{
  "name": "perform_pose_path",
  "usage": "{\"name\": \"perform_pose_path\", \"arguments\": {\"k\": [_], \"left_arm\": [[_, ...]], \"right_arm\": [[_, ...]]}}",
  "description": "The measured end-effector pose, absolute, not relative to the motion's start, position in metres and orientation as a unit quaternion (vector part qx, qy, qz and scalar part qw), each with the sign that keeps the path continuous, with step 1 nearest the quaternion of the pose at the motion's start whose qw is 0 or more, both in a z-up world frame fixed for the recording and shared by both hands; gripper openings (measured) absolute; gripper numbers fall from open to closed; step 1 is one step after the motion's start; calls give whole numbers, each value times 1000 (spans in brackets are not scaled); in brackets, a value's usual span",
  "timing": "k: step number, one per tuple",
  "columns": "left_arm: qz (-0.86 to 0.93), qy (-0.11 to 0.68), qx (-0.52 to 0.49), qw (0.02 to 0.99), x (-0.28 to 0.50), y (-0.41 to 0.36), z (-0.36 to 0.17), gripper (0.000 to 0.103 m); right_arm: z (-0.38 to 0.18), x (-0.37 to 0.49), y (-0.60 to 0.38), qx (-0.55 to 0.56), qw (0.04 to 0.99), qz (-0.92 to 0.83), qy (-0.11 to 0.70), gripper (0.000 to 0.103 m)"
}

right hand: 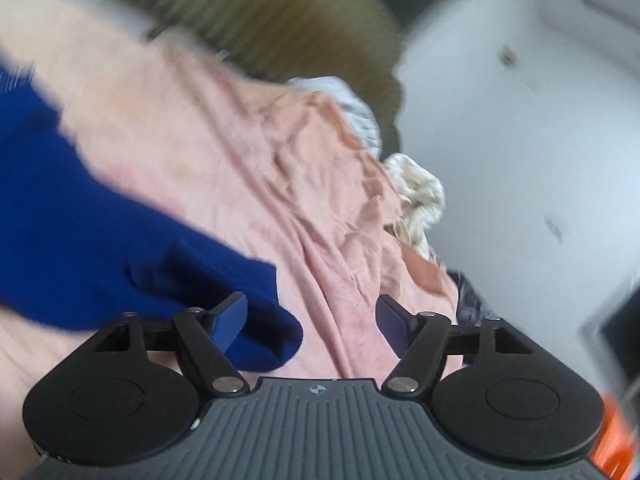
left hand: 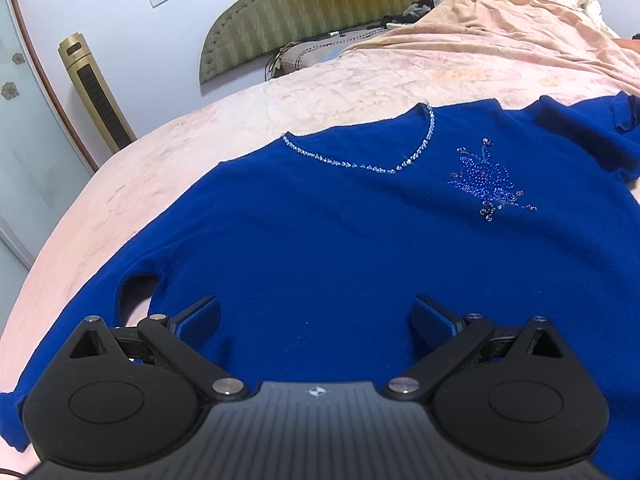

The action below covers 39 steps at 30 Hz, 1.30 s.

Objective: Fold small clothes
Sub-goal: 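Roll the right gripper down and pinch the sweater sleeve cuff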

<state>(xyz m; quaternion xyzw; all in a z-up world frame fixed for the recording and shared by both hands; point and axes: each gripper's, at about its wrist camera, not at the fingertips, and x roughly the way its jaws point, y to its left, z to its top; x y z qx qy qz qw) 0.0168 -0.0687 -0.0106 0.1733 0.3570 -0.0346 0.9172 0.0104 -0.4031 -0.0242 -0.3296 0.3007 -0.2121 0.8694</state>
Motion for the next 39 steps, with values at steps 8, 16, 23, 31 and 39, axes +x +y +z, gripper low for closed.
{"name": "perform_pose_path", "arguments": {"k": [8, 16, 23, 31, 39], "left_arm": [[-34, 362, 182, 914, 22, -71, -14, 102], [-23, 369, 169, 914, 26, -57, -12, 102], [-13, 370, 152, 916, 28, -43, -9, 102], [-8, 376, 142, 916, 29, -34, -10, 102], [-6, 372, 138, 918, 28, -25, -7, 102]], "right_arm": [[-66, 35, -359, -466, 818, -111, 319, 55], [-36, 35, -381, -308, 888, -107, 323, 10], [32, -12, -522, 154, 938, -239, 199, 4], [36, -71, -575, 336, 875, -329, 115, 7], [59, -26, -496, 228, 929, -264, 126, 7]]}}
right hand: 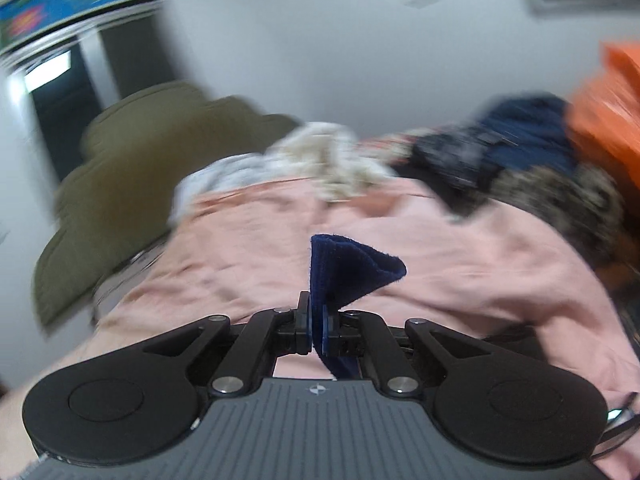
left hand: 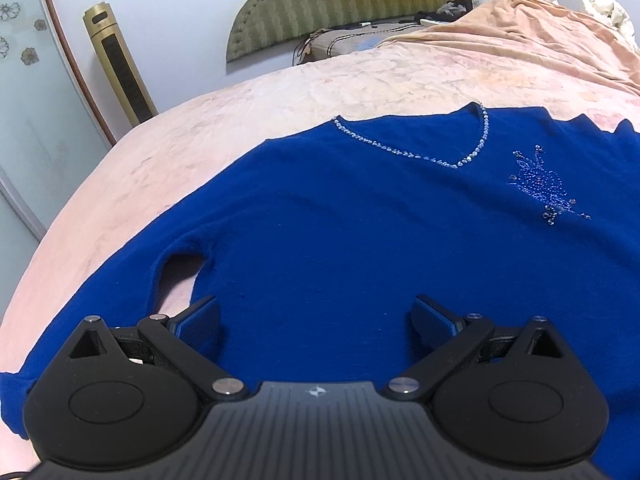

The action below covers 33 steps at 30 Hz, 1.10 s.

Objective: Fold small clothes
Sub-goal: 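Roll the right gripper down and pinch the sweater sleeve cuff, then carry the held sleeve across the sweater body and open the right gripper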

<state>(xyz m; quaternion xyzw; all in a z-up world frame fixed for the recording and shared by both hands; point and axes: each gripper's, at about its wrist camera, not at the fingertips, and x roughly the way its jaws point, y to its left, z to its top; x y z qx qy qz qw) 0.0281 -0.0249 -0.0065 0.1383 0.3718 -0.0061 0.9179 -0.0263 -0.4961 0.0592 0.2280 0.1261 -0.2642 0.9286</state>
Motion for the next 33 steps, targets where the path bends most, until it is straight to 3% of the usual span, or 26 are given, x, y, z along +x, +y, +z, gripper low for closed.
{"name": "perform_pose_path", "arguments": {"k": [11, 33], "left_arm": [[11, 391, 112, 913, 35, 2, -11, 102], [30, 396, 76, 915, 30, 50, -11, 102]], "right_arm": [[63, 34, -335, 196, 963, -69, 172, 7], [13, 111, -135, 231, 921, 90, 301, 7]]}}
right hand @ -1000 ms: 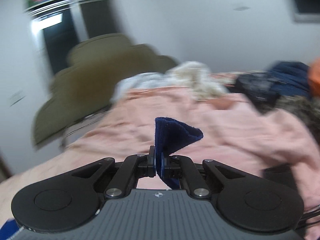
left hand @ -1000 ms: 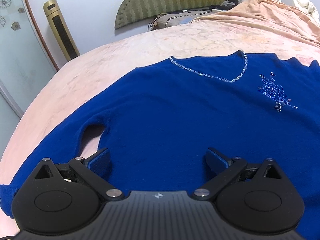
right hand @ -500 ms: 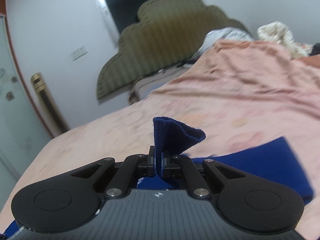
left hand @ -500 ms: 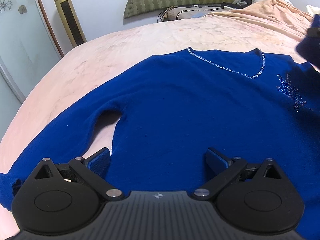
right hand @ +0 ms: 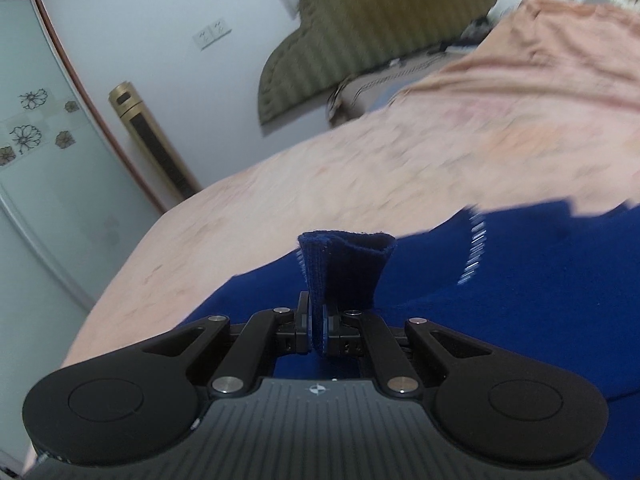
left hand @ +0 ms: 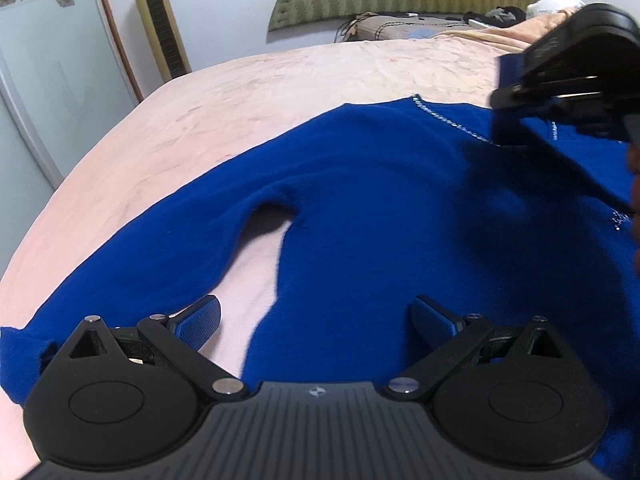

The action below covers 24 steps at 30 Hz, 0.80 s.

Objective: Fold small clothes
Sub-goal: 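Carry the held sleeve across the sweater body and open the right gripper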

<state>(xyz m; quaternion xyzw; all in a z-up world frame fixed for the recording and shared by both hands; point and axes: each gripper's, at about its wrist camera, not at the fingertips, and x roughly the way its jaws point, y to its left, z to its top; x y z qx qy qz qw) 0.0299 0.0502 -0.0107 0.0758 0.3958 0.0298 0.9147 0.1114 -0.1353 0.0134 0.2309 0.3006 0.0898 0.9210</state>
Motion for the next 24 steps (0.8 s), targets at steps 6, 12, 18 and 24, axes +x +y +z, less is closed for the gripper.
{"name": "perform_pose_path", "arguments": {"k": [6, 12, 18, 24], "left_arm": [[42, 399, 63, 914, 31, 66, -11, 102], [48, 403, 54, 912, 33, 75, -12, 102], [49, 405, 53, 911, 35, 78, -13, 102], [50, 404, 52, 912, 32, 79, -12, 102]], "right_arm": [[13, 123, -91, 234, 909, 130, 320, 7], [11, 133, -63, 226, 900, 154, 339, 7], [-1, 141, -50, 215, 886, 173, 372, 19], [-1, 133, -56, 236, 875, 195, 376, 29]]}}
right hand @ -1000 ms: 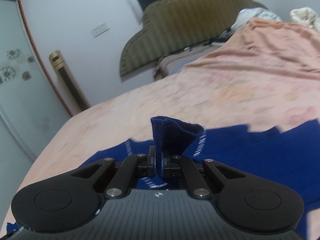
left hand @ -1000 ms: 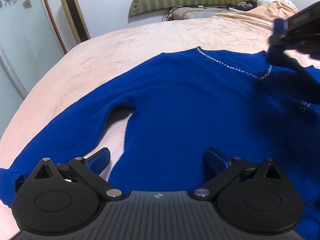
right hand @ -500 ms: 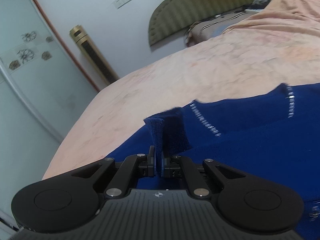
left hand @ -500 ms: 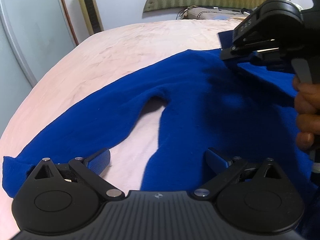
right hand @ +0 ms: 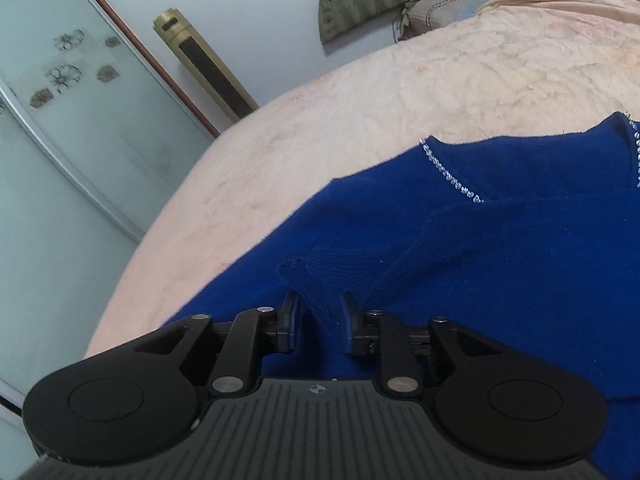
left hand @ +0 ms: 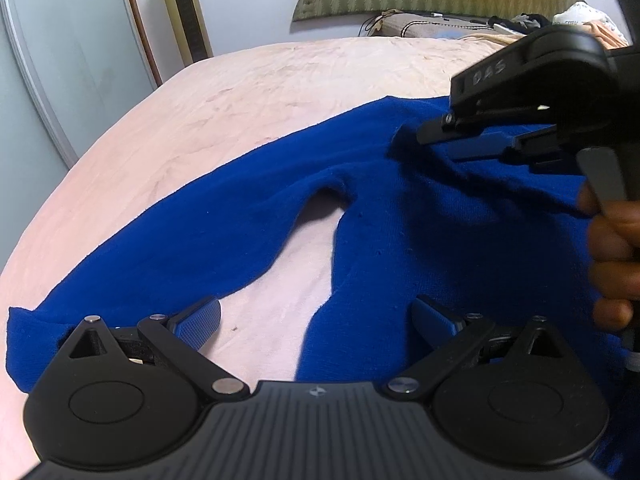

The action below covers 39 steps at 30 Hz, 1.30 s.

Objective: Fold small clothes
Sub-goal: 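Carry the held sleeve across the sweater body and open the right gripper, then lift the right gripper away from the folded sleeve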

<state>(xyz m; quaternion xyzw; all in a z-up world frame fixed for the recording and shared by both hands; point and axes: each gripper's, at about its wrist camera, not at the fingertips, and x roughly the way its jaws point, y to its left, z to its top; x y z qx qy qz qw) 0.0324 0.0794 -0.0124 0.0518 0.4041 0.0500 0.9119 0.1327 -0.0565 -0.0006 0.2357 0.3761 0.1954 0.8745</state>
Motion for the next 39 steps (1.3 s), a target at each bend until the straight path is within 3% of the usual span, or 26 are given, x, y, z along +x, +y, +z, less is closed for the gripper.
{"name": "perform_pose_path", "arguments": {"k": [5, 10, 12, 17, 21, 25, 39], "left_arm": [[51, 402, 53, 913, 31, 78, -10, 102], [55, 401, 53, 913, 31, 79, -11, 102], [57, 404, 50, 912, 32, 80, -12, 102], [57, 402, 50, 912, 31, 79, -11, 102], [57, 403, 49, 912, 32, 79, -12, 102], [58, 403, 50, 912, 32, 79, -12, 102], [61, 405, 58, 911, 33, 73, -15, 102]], "right_arm": [[-1, 129, -60, 254, 863, 217, 380, 46], [-2, 123, -62, 269, 857, 214, 383, 46], [0, 120, -65, 274, 858, 213, 379, 54], [2, 111, -72, 259, 869, 178, 382, 54], [12, 89, -83, 267, 877, 183, 355, 63], [14, 67, -92, 241, 894, 146, 348, 64], [-2, 23, -141, 63, 947, -21, 315, 86]]}}
